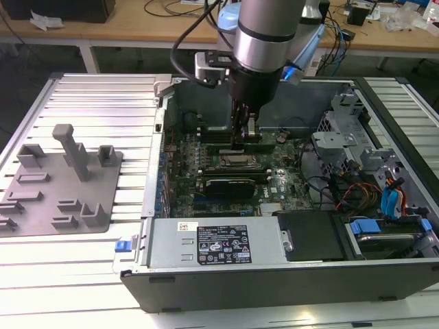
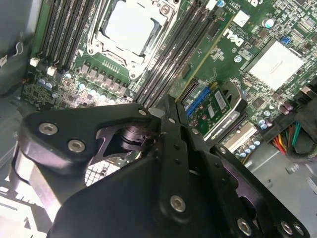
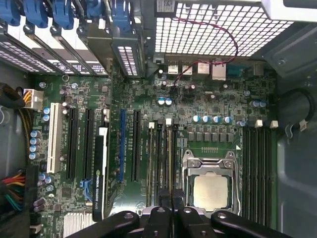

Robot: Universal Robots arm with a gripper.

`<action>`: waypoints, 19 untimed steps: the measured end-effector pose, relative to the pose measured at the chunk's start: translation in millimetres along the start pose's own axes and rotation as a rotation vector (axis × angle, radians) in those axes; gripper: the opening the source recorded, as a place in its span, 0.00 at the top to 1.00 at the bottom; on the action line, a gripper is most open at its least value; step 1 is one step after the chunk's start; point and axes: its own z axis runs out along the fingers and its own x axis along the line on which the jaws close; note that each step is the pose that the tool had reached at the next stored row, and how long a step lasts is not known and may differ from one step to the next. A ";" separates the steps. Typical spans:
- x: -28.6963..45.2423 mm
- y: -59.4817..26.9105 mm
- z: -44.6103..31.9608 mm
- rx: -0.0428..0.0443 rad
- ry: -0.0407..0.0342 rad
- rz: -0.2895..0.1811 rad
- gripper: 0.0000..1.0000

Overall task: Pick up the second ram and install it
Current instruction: 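Insert the second ram into the second slot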

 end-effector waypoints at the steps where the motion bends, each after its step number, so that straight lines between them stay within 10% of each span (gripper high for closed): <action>1: 0.0 0.2 0.6 0.0001 -0.0001 0.000 0.91; 19: 0.3 5.7 20.9 0.0001 -0.0002 0.000 0.91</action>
